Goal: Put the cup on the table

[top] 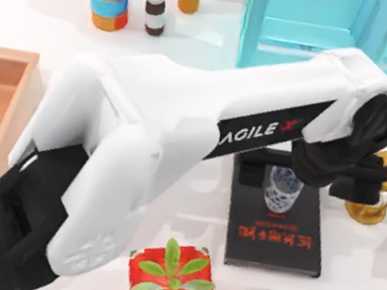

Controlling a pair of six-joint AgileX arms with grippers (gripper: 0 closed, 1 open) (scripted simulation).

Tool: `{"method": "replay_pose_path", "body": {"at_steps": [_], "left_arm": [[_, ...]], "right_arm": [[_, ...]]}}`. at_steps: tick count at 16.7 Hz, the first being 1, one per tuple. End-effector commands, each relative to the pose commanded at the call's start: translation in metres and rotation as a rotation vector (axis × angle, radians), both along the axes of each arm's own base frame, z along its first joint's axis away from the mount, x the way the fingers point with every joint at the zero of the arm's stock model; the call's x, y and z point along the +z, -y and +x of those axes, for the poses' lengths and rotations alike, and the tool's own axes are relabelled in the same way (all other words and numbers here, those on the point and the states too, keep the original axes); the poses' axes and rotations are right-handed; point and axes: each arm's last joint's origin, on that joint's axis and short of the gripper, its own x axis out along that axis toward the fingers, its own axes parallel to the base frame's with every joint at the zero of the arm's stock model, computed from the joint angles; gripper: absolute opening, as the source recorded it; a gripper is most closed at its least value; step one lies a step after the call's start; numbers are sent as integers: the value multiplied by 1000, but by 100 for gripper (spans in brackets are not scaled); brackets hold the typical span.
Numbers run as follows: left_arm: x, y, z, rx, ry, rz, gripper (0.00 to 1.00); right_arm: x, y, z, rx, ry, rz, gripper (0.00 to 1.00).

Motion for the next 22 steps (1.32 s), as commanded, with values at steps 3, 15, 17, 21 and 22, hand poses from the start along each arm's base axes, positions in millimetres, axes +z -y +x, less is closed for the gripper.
{"method": "replay_pose_path", "body": {"at_steps": [3, 15, 17, 21, 22], "left_arm": [[0, 0, 0, 0, 0, 0, 92], [0, 0, 0, 0, 0, 0, 2], [0, 0, 0, 0, 0, 0, 0], [0, 0, 0, 0, 0, 0, 0], [0, 0, 0, 0, 0, 0, 0]], "right_arm": [[0, 0, 0, 0, 0, 0, 100], [0, 0, 0, 0, 0, 0, 100], [0, 0, 0, 0, 0, 0, 100], [0, 0, 0, 0, 0, 0, 100], [0, 0, 0, 0, 0, 0, 100]]}}
